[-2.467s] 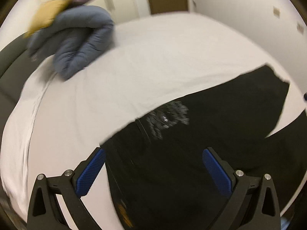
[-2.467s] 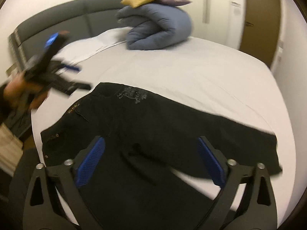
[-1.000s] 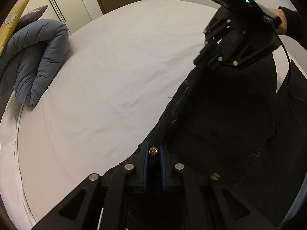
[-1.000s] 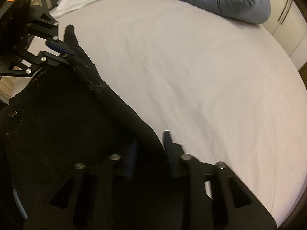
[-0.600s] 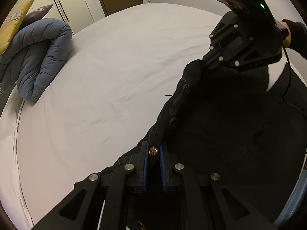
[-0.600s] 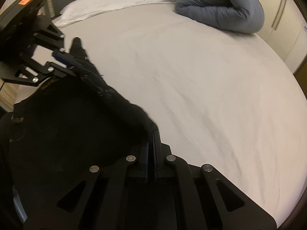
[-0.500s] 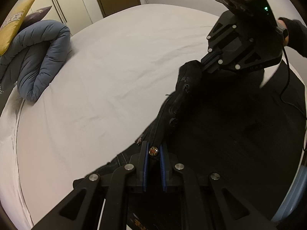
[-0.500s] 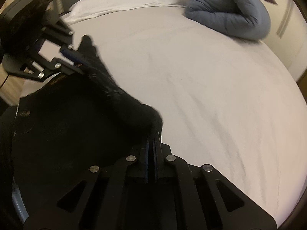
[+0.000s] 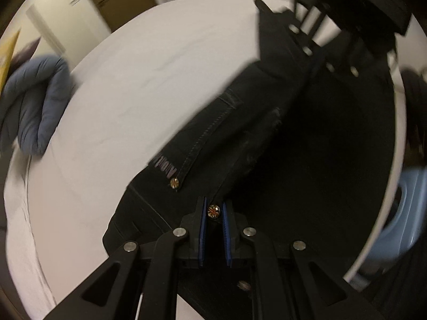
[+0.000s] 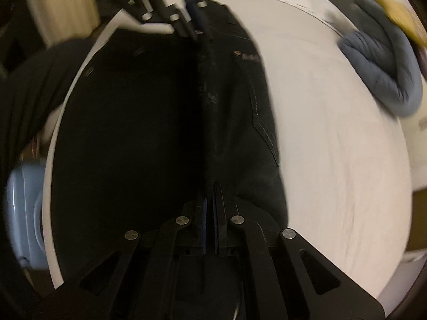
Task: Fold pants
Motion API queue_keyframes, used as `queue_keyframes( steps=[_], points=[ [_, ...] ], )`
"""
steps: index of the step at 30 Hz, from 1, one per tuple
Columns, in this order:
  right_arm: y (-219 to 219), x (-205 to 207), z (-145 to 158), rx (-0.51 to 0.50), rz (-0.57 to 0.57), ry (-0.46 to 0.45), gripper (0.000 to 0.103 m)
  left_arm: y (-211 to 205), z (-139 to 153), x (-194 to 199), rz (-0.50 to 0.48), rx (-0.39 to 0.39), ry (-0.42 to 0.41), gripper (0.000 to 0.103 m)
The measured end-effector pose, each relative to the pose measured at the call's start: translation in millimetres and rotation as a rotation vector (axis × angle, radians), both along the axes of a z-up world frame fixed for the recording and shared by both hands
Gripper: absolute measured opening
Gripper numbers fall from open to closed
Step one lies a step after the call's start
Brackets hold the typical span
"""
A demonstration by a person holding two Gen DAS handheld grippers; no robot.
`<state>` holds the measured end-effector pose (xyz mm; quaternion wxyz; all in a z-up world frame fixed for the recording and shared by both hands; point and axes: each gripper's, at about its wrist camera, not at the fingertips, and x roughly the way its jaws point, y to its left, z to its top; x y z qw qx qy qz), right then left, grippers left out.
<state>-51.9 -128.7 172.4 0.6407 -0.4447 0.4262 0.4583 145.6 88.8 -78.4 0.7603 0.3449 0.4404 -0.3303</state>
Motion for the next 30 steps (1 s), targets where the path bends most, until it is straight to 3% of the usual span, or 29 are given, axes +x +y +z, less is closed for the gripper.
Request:
queue_keyframes(
  steps=[8, 15, 20, 30],
  points=[
    [33, -67, -35, -0.145, 0.199, -0.106, 0.002, -7, -30, -62, -0.100, 0.064, 0.059, 0.011],
    [51, -131, -64, -0.233, 0.379, -0.203, 0.002, 1, -42, -78, -0.142, 0.109, 0.068, 0.011],
    [62, -137, -86, -0.243, 0.365, -0.235, 0.002, 7, -41, -78, -0.151, 0.118, 0.065, 0.011],
    [93, -160, -92, -0.226, 0.328, -0.257, 0.002, 5, -46, -84, -0.144, 0.129, 0.077, 0.011]
  ],
)
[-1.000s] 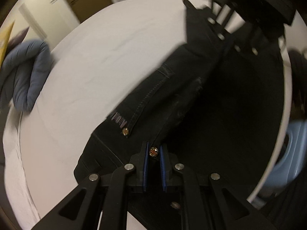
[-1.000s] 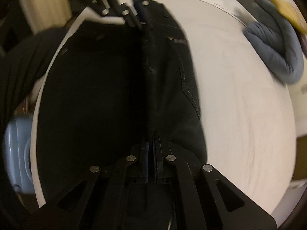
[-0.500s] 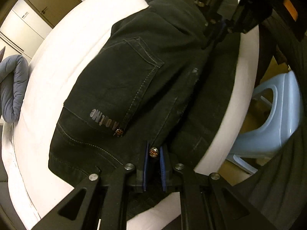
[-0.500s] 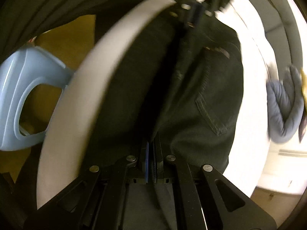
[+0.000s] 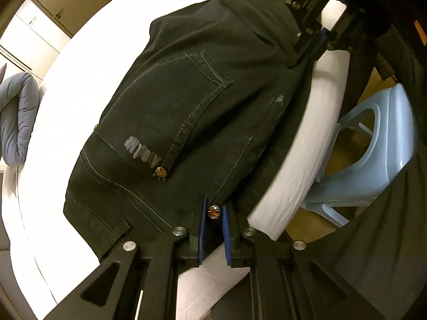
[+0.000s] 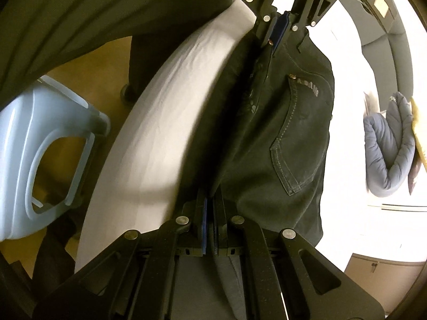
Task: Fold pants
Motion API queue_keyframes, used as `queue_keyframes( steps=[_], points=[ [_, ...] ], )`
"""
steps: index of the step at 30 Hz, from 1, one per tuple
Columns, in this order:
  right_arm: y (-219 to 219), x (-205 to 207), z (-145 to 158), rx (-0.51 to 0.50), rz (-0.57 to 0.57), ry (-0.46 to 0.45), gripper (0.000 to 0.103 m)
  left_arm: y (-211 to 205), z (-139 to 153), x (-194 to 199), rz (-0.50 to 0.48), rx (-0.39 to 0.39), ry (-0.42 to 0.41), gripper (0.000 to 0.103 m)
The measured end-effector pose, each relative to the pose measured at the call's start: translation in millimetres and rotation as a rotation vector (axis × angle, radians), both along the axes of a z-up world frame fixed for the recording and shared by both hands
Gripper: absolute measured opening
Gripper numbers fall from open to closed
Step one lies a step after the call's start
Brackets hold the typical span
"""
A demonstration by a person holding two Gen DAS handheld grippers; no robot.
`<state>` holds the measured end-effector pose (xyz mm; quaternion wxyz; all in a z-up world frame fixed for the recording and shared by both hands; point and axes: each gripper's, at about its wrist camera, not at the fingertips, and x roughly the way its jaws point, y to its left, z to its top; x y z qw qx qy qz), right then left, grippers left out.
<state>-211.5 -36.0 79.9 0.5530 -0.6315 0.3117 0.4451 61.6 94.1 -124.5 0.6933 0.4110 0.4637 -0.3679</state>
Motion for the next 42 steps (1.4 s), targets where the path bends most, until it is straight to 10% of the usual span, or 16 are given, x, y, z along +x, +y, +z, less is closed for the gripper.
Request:
queue_keyframes(
  steps=[9, 12, 15, 20, 26, 34, 36, 38, 42],
  points=[
    [10, 5, -6, 0.024, -0.056, -0.003, 0.002, -1, -2, 1, 0.030, -0.004, 0.013, 0.013],
    [8, 7, -19, 0.028, -0.102, 0.001, 0.003, -2, -4, 8, 0.089, -0.002, -0.003, 0.025],
    [11, 17, -21, 0.097, -0.204, 0.012, 0.003, 2, 6, 12, 0.145, -0.001, -0.041, 0.073],
    [0, 26, -15, 0.242, -0.405, 0.041, 0.006, 13, 49, 20, 0.236, -0.070, -0.038, 0.075],
    [-46, 47, 9, 0.606, -0.829, 0.244, 0.013, -13, 88, 57, 0.444, -0.351, -0.046, 0.081],
    [-192, 68, 52, 1.135, -1.374, 0.372, 0.014, -58, 27, 86, 0.687, -0.515, 0.107, 0.080],
    [-257, 87, 59, 1.283, -1.517, 0.351, 0.032, -51, -1, 94, 0.795, -0.560, 0.212, 0.078],
    [-306, 105, 61, 1.360, -1.636, 0.292, 0.096, -40, -8, 92, 0.860, -0.638, 0.235, 0.078],
    [-393, 149, 57, 1.528, -1.804, 0.263, 0.100, -20, -8, 93, 0.969, -0.745, 0.304, 0.062]
  ],
)
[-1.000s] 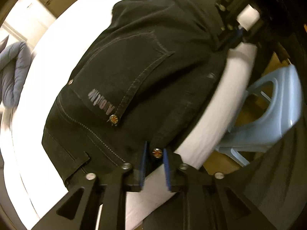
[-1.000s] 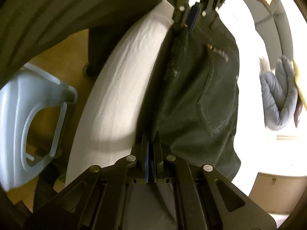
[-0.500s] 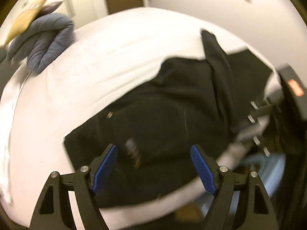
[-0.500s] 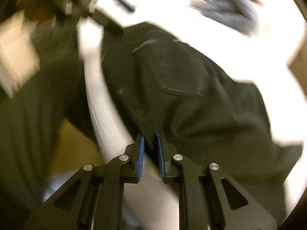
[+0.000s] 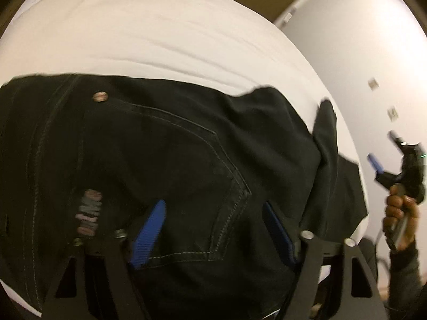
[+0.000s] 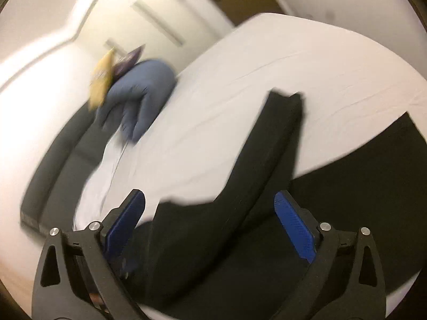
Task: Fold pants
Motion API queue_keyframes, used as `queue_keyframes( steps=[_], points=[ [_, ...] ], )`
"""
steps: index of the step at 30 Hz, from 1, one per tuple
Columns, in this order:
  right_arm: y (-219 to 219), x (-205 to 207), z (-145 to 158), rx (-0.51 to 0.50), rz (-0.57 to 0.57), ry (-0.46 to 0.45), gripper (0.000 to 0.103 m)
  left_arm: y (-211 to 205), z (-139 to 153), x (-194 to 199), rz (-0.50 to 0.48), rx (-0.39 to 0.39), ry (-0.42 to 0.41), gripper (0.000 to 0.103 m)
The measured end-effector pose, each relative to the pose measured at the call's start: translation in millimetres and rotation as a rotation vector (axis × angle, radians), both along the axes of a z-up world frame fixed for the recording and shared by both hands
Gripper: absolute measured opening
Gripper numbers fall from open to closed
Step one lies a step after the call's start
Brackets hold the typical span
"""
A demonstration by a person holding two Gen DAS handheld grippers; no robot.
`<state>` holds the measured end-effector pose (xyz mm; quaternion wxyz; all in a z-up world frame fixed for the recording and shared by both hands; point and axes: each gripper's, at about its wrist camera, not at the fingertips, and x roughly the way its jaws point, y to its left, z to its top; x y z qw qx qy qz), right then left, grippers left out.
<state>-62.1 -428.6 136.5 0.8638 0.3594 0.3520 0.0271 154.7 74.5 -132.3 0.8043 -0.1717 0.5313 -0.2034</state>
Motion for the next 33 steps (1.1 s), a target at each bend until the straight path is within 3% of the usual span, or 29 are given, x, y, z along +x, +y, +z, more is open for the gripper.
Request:
queue_keyframes(
  steps=[1, 2, 3, 7, 10, 16, 18, 20, 23, 26, 28, 33],
  points=[
    [-12, 10, -4, 0.020, -0.031, 0.020, 0.099, 4, 2, 0, 0.013, -0.014, 0.004, 0.055],
    [-28, 25, -13, 0.076, -0.056, 0.034, 0.096, 7, 5, -1, 0.023, -0.036, 0.005, 0.041],
    [-39, 36, -22, 0.129, -0.068, 0.043, 0.094, 12, 12, -3, 0.035, -0.074, -0.005, 0.038],
    [-74, 75, -59, 0.263, -0.131, 0.094, 0.077, 7, 25, -2, 0.044, -0.171, -0.043, 0.038],
    [-79, 84, -84, 0.318, -0.154, 0.120, 0.061, -6, 12, 9, 0.043, -0.168, -0.008, 0.026],
    [-86, 122, -126, 0.352, -0.178, 0.211, 0.058, -12, -19, 19, 0.085, -0.177, 0.094, 0.011],
    [-89, 134, -139, 0.371, -0.180, 0.215, 0.051, -3, -26, 19, 0.111, -0.209, 0.131, 0.002],
    [-91, 152, -152, 0.374, -0.182, 0.208, 0.033, 3, -28, 17, 0.113, -0.226, 0.144, 0.002],
    [-93, 168, -166, 0.392, -0.183, 0.210, 0.018, -3, -24, 14, 0.093, -0.171, 0.127, 0.002],
    [-90, 179, -169, 0.379, -0.176, 0.206, 0.004, -7, -24, 14, 0.096, -0.162, 0.133, 0.002],
    [-89, 180, -161, 0.355, -0.181, 0.190, 0.003, -9, -26, 14, 0.092, -0.160, 0.133, 0.002],
    [-85, 154, -107, 0.338, -0.196, 0.095, 0.002, -12, -24, 16, 0.075, -0.142, 0.136, 0.002]
  ],
)
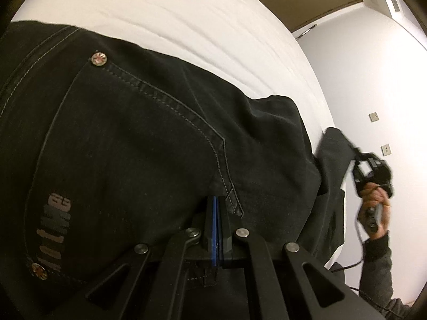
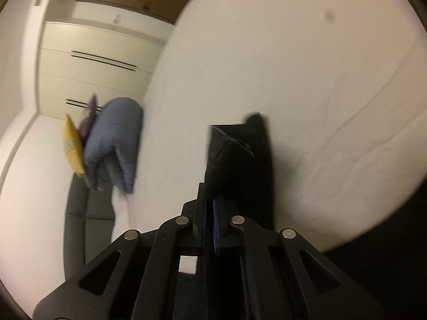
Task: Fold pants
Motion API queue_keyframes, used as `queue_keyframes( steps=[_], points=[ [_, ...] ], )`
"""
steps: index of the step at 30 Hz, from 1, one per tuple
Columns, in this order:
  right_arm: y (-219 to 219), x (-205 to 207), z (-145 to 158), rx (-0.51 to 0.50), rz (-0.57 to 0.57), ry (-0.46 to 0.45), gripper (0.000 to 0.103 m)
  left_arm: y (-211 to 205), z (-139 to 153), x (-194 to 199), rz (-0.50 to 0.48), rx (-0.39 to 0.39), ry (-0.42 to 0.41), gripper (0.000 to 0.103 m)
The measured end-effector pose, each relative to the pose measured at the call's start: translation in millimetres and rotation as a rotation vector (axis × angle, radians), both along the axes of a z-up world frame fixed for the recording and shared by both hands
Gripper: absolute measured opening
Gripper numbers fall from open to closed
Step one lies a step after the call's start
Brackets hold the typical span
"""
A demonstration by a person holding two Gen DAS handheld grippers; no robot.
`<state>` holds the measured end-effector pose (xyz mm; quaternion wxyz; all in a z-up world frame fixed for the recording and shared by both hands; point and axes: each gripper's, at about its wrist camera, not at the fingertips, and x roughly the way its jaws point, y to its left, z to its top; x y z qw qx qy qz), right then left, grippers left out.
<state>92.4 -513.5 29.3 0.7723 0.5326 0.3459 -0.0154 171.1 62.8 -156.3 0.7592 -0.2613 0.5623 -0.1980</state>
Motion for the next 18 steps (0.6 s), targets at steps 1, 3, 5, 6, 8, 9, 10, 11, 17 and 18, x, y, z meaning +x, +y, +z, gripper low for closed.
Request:
queue_keyframes(
  steps=[1, 3, 5, 6, 8, 9, 10, 11, 17, 18],
  points=[
    [-1, -5, 13, -0.005, -0.009, -0.031, 0.002, -5, 0, 3, -0.003, 0.006, 0.000, 0.002],
    [-7, -22, 33, -0.002, -0.036, -0.079, 0.002, -18, 1, 12, -0.004, 0.010, 0.002, 0.002],
    [-12, -47, 50, 0.004, -0.077, -0.112, 0.002, -21, 2, 13, -0.005, 0.009, 0.003, 0.003],
    [-14, -63, 57, 0.002, -0.097, -0.126, 0.002, -22, 2, 13, -0.006, 0.009, 0.004, 0.003],
    [-17, -91, 65, -0.006, -0.159, -0.133, 0.002, -22, 3, 14, -0.009, 0.010, 0.004, 0.003],
    [-21, -112, 64, -0.014, -0.198, -0.125, 0.002, -19, 3, 14, -0.010, 0.009, 0.005, 0.003],
    [-24, -133, 58, -0.036, -0.240, -0.089, 0.002, -19, 3, 15, -0.011, 0.010, 0.005, 0.003],
    [-26, -151, 51, -0.042, -0.273, -0.043, 0.002, -19, 3, 16, -0.012, 0.010, 0.006, 0.003],
    [-39, -225, -18, 0.066, -0.434, 0.166, 0.002, -11, 3, 13, -0.016, 0.013, 0.007, 0.004],
    [-33, -223, -19, 0.068, -0.440, 0.172, 0.002, -13, 4, 13, -0.014, 0.016, 0.007, 0.004]
  ],
)
